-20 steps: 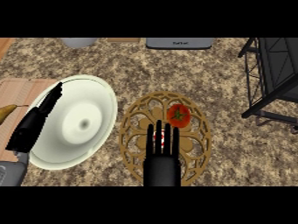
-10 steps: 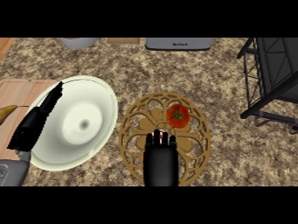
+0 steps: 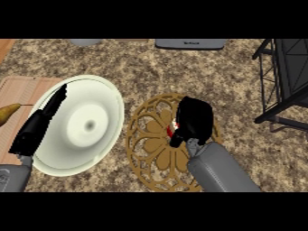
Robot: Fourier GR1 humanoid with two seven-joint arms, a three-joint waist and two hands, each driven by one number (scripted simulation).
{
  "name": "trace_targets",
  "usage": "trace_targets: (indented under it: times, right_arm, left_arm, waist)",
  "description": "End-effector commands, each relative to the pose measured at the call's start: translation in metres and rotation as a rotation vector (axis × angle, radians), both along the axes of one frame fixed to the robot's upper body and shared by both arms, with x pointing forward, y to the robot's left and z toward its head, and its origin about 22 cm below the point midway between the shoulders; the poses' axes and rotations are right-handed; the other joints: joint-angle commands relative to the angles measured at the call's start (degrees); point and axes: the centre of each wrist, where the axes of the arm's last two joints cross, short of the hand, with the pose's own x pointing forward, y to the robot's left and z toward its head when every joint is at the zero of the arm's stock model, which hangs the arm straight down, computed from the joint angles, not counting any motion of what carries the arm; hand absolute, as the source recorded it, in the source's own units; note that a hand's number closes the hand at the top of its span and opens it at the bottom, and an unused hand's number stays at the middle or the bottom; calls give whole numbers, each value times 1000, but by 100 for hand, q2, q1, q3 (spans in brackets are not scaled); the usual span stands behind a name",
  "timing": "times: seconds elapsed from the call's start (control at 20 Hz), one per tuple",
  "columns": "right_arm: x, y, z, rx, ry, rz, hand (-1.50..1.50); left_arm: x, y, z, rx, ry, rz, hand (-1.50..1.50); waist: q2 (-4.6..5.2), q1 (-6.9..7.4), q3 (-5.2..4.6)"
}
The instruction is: Pick the cupcake from the placemat and place it in the tiered shelf
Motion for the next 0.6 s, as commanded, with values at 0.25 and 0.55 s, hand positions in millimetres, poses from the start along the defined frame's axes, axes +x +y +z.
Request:
trace_targets:
  times: [0.25,0.55]
  right_arm:
    - [75,-8,70,0,-233,-75,150]
    - [65,-10,144,59,-585,-80,150]
  left_arm:
    - [-11,1,-12,-11,31,11,0]
    - [-9,-8,-11,14,20,29,0]
  waist:
    - [-37,-89,3]
    - [-85,-198,4]
